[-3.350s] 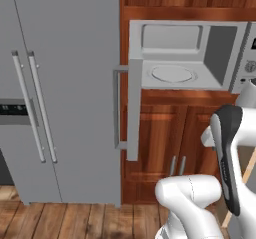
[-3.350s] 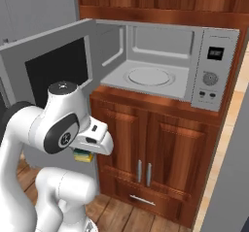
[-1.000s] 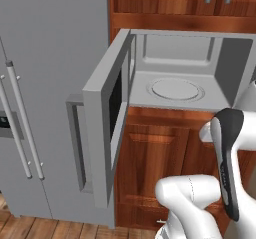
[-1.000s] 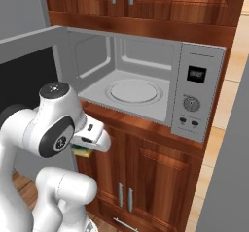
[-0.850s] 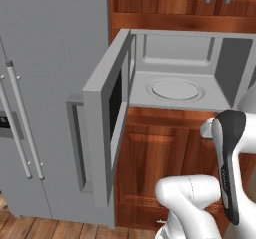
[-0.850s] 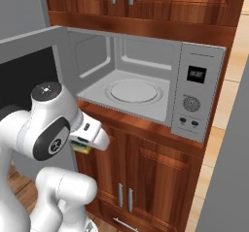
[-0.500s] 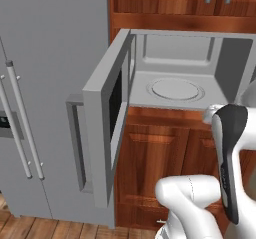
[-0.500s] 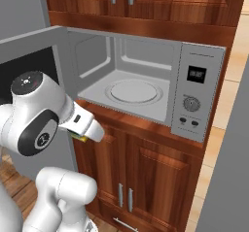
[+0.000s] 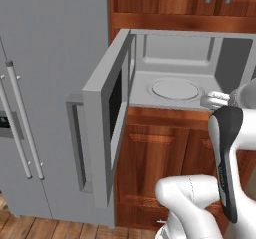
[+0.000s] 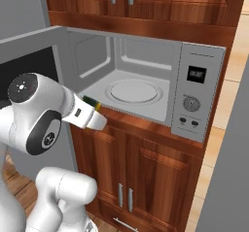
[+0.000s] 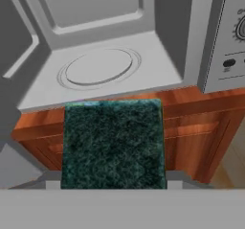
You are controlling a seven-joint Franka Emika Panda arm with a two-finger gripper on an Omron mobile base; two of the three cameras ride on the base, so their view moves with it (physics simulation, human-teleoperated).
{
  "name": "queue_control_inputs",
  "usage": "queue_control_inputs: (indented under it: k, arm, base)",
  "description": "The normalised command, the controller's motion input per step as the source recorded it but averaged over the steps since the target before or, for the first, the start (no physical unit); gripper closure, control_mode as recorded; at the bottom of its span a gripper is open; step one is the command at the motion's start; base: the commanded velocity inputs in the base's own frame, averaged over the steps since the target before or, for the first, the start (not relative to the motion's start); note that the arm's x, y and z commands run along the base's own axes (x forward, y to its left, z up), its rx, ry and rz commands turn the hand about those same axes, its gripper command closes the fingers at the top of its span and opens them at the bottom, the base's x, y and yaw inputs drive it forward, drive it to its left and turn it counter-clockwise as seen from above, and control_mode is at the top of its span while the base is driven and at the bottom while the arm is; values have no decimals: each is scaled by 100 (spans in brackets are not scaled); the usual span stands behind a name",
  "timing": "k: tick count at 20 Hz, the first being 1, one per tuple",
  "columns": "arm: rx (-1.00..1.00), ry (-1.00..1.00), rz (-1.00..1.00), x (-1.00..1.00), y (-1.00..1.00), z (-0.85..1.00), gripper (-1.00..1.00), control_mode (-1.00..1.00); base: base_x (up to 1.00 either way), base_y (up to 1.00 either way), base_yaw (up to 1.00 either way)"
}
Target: Place the sponge inside the microwave to prepare for sanitizing.
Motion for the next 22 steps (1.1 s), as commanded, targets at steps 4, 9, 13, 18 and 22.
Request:
queue_control_inputs:
  k: [4,9,13,18,22]
  arm:
    - [-6,-1,-8,41,0,20,100,-100]
    - [-3,0,-4,40,0,45,100,-100]
    - [0,0,0,48,-3,5,100,-100]
    - [0,0,0,49,-4,-11,100,-100]
    - [0,-1,0,47,-4,-19,100,-100]
  base:
    - [0,0,0]
    - [0,0,0]
    - [0,0,0]
    - [0,0,0]
    - [0,0,0]
